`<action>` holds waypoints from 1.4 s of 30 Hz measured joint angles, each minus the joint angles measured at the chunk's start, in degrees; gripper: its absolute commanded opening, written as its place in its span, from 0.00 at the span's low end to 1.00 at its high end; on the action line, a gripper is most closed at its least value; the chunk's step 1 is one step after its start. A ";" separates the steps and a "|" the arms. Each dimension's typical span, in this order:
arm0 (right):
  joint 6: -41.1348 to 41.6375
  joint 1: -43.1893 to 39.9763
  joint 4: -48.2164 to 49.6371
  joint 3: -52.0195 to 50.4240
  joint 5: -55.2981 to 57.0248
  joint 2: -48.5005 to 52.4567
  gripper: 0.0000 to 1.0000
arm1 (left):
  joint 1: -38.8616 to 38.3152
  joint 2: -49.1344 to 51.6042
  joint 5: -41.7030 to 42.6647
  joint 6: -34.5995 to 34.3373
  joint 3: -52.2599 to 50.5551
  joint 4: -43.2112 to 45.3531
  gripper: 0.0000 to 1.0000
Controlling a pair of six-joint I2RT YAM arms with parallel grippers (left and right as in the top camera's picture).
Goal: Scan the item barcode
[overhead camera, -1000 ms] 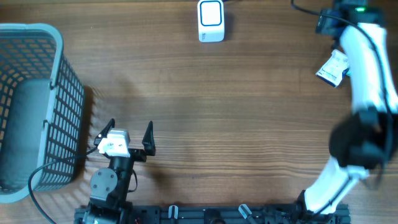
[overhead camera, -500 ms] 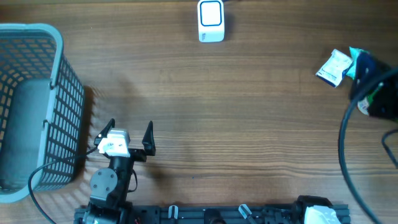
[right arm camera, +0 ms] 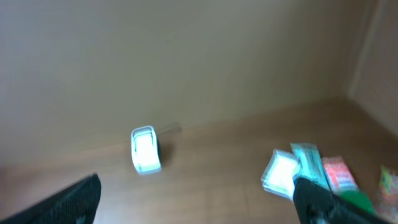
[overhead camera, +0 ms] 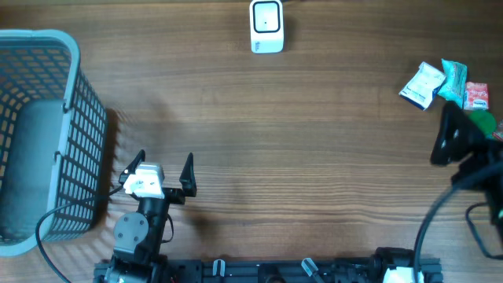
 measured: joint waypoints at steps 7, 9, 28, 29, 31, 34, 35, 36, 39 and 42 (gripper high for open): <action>0.61 1.99 29.79 -38.75 -2.03 -22.95 1.00 | 0.00 -0.02 0.00 0.02 0.00 -0.07 1.00; 0.66 2.05 40.39 -49.64 -4.37 -28.50 1.00 | 0.00 0.00 0.00 0.02 0.00 0.00 1.00; -5.44 4.17 65.70 -89.53 -7.69 -42.80 1.00 | 0.00 0.00 0.00 0.00 0.00 0.00 1.00; -5.90 4.17 62.99 -89.53 -7.56 -42.80 1.00 | 0.00 0.00 0.00 0.00 0.00 -0.02 1.00; -6.51 4.22 59.54 -89.53 -7.48 -42.80 1.00 | 0.00 0.00 0.02 0.00 0.00 0.00 1.00; -6.73 4.98 59.58 -89.53 -7.43 -42.80 1.00 | 0.00 0.00 0.02 0.02 0.00 -0.02 1.00; -6.73 5.16 59.58 -89.53 -7.43 -42.80 1.00 | 0.00 0.00 0.00 0.00 0.00 -0.02 1.00; -6.73 5.18 59.58 -89.53 -7.41 -42.80 1.00 | 0.00 0.00 0.00 0.02 0.00 -0.02 1.00; -6.73 5.18 59.58 -89.53 -7.28 -42.80 1.00 | 0.00 0.00 0.00 0.00 0.00 -0.02 1.00; -6.73 5.18 59.58 -89.53 -7.28 -42.80 1.00 | 0.00 0.00 0.00 0.02 0.00 -0.02 1.00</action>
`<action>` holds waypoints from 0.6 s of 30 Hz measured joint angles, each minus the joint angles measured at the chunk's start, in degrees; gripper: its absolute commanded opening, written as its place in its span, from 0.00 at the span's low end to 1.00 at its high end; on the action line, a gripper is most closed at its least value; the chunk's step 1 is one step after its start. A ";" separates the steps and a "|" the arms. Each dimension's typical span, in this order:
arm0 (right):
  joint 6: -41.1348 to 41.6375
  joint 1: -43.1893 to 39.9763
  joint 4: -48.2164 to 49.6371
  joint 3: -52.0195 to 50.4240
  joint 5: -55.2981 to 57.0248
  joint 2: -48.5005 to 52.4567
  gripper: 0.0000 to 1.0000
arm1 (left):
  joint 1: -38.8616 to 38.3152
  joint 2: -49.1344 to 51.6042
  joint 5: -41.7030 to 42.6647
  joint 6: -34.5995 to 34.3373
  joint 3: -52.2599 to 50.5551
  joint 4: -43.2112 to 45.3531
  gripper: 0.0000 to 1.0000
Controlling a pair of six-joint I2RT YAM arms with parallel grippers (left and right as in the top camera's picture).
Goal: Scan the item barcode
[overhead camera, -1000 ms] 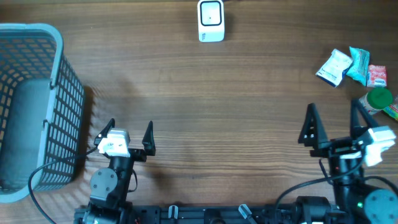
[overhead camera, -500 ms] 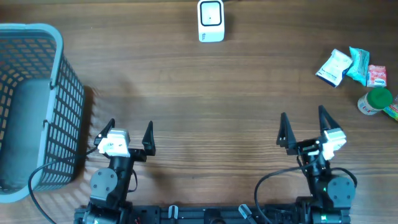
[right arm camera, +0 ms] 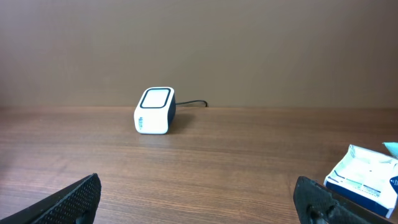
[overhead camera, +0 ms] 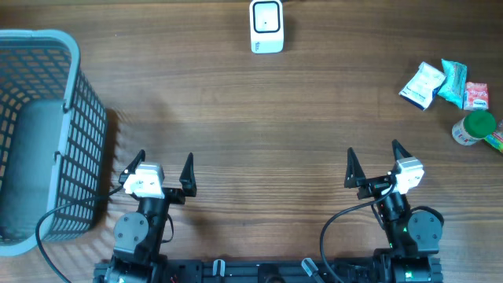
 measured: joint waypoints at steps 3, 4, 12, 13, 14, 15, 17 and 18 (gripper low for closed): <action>0.00 0.00 0.00 0.00 0.00 0.00 1.00 | 0.00 0.00 0.00 -0.02 0.00 0.00 1.00; 0.00 0.00 0.00 0.00 0.00 0.00 1.00 | 0.00 0.00 0.00 -0.02 0.00 0.00 1.00; 0.00 0.00 0.00 0.00 0.00 0.00 1.00 | 5.16 0.00 0.04 -0.02 0.00 0.02 1.00; 0.00 0.00 0.00 0.00 0.02 0.00 1.00 | 7.26 0.00 0.15 -0.02 0.00 -0.02 1.00; 0.00 0.00 0.00 0.00 0.02 0.00 1.00 | 8.26 0.00 0.28 -0.02 0.00 0.00 1.00; 0.00 0.00 0.00 0.00 0.02 0.00 1.00 | 9.35 0.00 0.35 -0.02 0.00 -0.02 1.00; 0.00 0.00 0.00 0.00 0.02 0.00 1.00 | 9.60 0.00 0.48 0.02 0.00 -0.02 1.00; 0.00 0.00 0.00 0.00 0.02 0.00 0.99 | 9.70 0.00 0.68 0.28 0.00 -0.02 1.00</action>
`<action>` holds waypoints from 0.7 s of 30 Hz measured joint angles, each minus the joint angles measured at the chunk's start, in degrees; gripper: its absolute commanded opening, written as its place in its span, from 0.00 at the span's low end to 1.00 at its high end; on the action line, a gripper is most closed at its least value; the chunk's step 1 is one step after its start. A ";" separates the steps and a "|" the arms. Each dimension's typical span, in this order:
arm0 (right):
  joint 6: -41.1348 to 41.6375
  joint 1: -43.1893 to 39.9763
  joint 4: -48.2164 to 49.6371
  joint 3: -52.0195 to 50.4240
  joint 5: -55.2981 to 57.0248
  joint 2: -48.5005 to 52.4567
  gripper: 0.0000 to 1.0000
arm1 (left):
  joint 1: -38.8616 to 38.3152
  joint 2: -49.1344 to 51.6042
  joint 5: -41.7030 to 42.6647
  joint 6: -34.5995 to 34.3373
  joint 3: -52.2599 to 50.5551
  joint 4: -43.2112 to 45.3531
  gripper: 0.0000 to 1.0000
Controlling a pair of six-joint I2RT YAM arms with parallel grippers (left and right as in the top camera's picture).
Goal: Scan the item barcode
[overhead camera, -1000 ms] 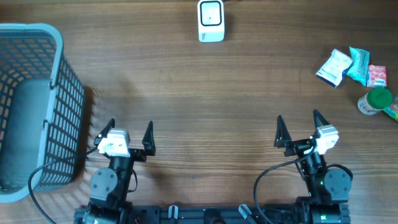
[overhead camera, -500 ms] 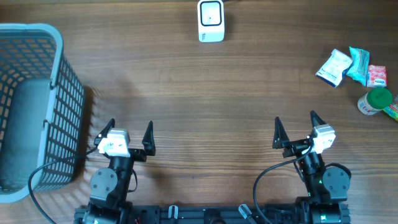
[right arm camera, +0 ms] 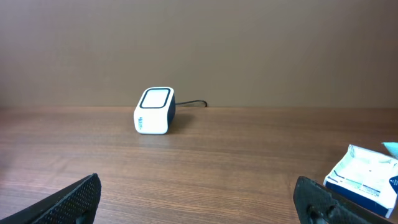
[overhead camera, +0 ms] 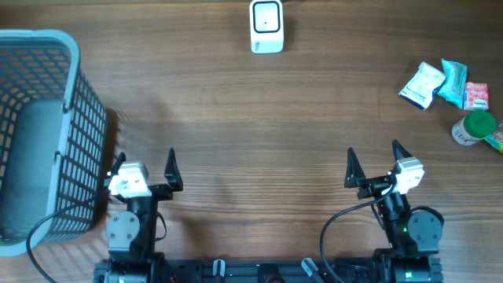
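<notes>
The white barcode scanner [overhead camera: 266, 27] stands at the far edge of the table, also facing me as scanner [right arm camera: 154, 110] in the right wrist view. Packaged items [overhead camera: 445, 84] lie at the far right: a white-blue pack [right arm camera: 364, 180], a teal pack [overhead camera: 453, 81], a red pack [overhead camera: 475, 95] and a green-lidded jar [overhead camera: 474, 128]. My right gripper [overhead camera: 372, 163] rests open near the front right, nothing between its fingers [right arm camera: 76, 199]. My left gripper [overhead camera: 144, 159] stands open at the front left, beside the basket.
A grey-blue wire basket [overhead camera: 47, 134] fills the left side of the table. The scanner's cable runs off the far edge. Bare wooden tabletop [overhead camera: 259, 141] lies between the two arms and the scanner.
My left gripper has shifted left, closer to the basket, still open. The right gripper and all items have stayed where they were.
At first my right arm was up near the items at the far right, open and blurred. By the later moment it rested open at the front right. Now the left gripper has moved a little toward the basket.
</notes>
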 measured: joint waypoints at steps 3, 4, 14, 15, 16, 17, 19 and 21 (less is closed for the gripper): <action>0.00 0.00 0.00 0.00 0.00 0.00 1.00 | 0.00 0.00 0.55 1.79 0.00 0.00 1.00; -0.02 0.00 0.00 0.00 0.00 0.00 1.00 | 0.00 -0.02 0.70 2.14 0.00 0.00 1.00; 0.00 0.00 0.00 0.00 0.00 0.00 0.99 | 0.00 0.00 1.53 2.80 0.00 0.02 1.00; 0.00 0.00 0.00 0.00 0.00 0.00 1.00 | 0.00 0.00 1.53 2.78 0.00 0.00 1.00; 0.00 0.00 0.00 0.00 0.00 0.00 1.00 | 0.00 -0.02 1.53 2.80 0.00 0.02 1.00; 0.00 0.00 0.00 0.00 0.00 0.00 1.00 | 0.00 0.00 1.53 2.80 0.00 0.02 1.00; -0.02 0.00 0.00 0.00 0.00 0.00 1.00 | 0.00 0.00 1.53 2.78 0.00 0.02 1.00; -0.02 0.00 0.00 0.00 0.00 0.00 1.00 | 0.00 0.00 1.53 2.80 0.00 0.02 1.00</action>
